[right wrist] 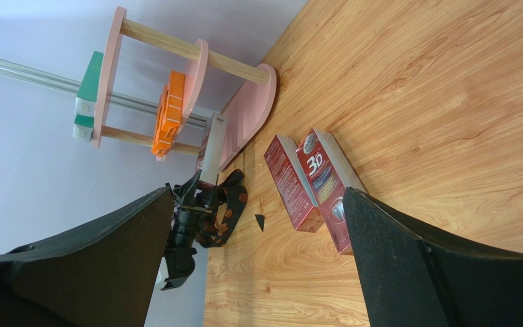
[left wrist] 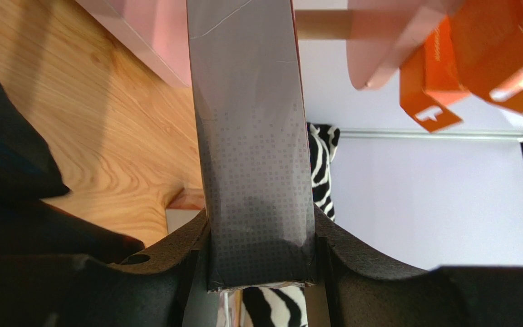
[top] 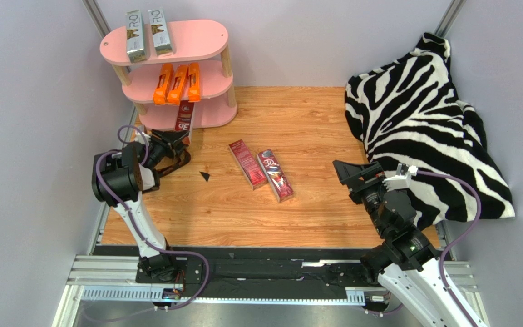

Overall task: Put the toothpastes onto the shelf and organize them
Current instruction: Place the toothpaste on the shelf.

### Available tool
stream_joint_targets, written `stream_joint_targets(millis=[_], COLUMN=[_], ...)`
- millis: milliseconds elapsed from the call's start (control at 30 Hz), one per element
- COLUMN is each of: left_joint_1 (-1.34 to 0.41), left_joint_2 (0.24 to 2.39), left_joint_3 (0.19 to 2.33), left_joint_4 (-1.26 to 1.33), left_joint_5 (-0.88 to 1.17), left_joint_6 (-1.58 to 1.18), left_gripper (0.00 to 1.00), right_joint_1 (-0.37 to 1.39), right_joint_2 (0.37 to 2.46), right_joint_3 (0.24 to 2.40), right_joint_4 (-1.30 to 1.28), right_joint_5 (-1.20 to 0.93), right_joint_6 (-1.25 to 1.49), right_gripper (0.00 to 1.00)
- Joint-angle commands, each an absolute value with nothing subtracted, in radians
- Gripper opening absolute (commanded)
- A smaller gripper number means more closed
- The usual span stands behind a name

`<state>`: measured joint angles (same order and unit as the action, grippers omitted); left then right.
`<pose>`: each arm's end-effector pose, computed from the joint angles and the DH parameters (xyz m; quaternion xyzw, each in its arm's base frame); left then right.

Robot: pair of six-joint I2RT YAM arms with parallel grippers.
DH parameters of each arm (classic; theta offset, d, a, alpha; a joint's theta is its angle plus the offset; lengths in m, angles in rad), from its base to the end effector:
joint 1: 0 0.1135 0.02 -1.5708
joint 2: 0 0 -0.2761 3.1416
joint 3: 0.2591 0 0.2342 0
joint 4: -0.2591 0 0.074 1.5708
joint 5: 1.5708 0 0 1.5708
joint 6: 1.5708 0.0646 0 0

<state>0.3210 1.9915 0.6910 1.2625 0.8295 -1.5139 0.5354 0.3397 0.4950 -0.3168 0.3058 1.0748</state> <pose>0.3648 0.0711 0.1589 -0.3537 0.6227 -0.5967 0.3621 0.1027 0.0383 0.2780 0.2957 0.6994 0.3811 0.5273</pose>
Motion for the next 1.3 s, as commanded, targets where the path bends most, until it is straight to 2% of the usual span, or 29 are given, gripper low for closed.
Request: stream_joint_targets(millis=[0, 167, 467, 1133, 1267], left_joint_1=[0.328, 0.330, 0.330, 0.327, 0.328], left_joint_2=[2.057, 2.065, 2.032, 2.214, 2.204], left_joint_3=[0.759, 0.810, 0.883, 1.140, 1.157], left_joint_4=[1.490, 1.411, 1.079, 0.780, 0.701], left_joint_5=[0.796, 0.772, 0.715, 0.723, 0.709], left_joint_6=[-1.569, -1.548, -1.410, -1.364, -1.301], left_gripper=[0.23, 0.24, 0.25, 0.25, 0.29], right_joint_1=[0.538, 0.538, 0.538, 0.538, 0.537], right_joint_2=[0.334, 0.331, 0.333, 0.299, 0.299], right_joint_3=[0.545, 0.546, 0.548, 0.558, 0.558], right_joint_4=[-0.307, -0.318, -0.327, -0.393, -0.397], right_joint_5=[0.301, 0.299, 0.298, 0.293, 0.285], right_joint_6=[1.048, 1.045, 1.035, 1.019, 1.017], right_gripper=[1.00, 1.00, 1.00, 1.00, 1.00])
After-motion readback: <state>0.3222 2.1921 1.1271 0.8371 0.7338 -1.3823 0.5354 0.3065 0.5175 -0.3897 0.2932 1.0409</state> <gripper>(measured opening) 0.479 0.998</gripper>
